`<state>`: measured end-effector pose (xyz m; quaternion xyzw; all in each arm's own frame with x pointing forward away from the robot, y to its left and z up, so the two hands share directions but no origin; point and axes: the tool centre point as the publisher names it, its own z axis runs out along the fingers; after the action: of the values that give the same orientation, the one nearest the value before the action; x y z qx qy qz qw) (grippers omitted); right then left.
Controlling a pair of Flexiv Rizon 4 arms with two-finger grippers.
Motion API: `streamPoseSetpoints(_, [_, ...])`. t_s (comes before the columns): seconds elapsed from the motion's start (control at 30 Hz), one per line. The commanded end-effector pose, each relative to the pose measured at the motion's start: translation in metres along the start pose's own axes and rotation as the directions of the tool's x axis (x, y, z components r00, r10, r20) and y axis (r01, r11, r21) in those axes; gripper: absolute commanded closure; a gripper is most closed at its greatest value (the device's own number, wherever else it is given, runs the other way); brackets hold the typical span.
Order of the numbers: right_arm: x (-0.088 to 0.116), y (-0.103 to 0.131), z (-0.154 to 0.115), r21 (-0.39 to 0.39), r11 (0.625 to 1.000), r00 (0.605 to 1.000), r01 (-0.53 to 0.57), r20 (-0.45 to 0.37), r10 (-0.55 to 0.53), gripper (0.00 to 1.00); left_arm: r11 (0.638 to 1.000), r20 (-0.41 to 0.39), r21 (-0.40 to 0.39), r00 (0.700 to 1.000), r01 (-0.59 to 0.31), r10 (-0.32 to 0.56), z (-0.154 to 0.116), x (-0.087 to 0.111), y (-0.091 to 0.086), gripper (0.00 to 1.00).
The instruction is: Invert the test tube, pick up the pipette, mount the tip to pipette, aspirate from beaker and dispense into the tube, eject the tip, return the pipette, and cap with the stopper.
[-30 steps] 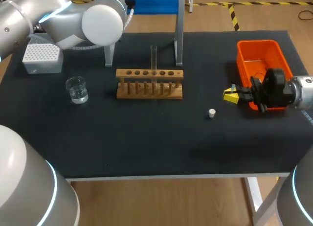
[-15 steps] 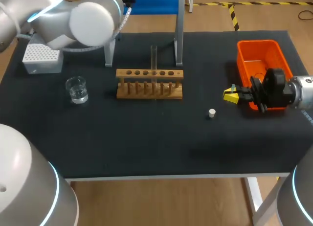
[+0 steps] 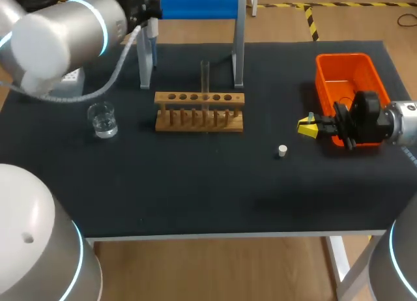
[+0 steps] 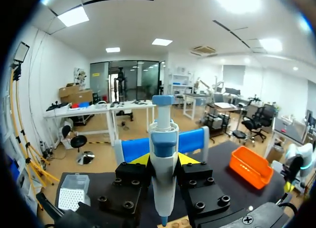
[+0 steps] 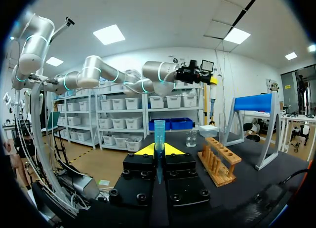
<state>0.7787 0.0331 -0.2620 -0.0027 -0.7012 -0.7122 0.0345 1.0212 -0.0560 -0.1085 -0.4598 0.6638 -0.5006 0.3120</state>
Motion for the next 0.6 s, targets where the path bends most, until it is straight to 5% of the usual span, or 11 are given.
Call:
streamPoseSetpoints(0.03, [0.001,0.000,-0.001,0.000,1.000,1.000,0.001,0.000,-0.001,1.00,1.000,-0.073,-0.019,0.997,-0.011,0.010,-0.071,0.005,0.006,1.00])
streamPoseSetpoints(0.6, [0.001,0.000,-0.001,0.000,1.000,1.000,0.001,0.000,-0.001,1.00,0.999,-0.087,-0.039,0.996,-0.025,0.021,-0.084,0.012,0.009,1.00])
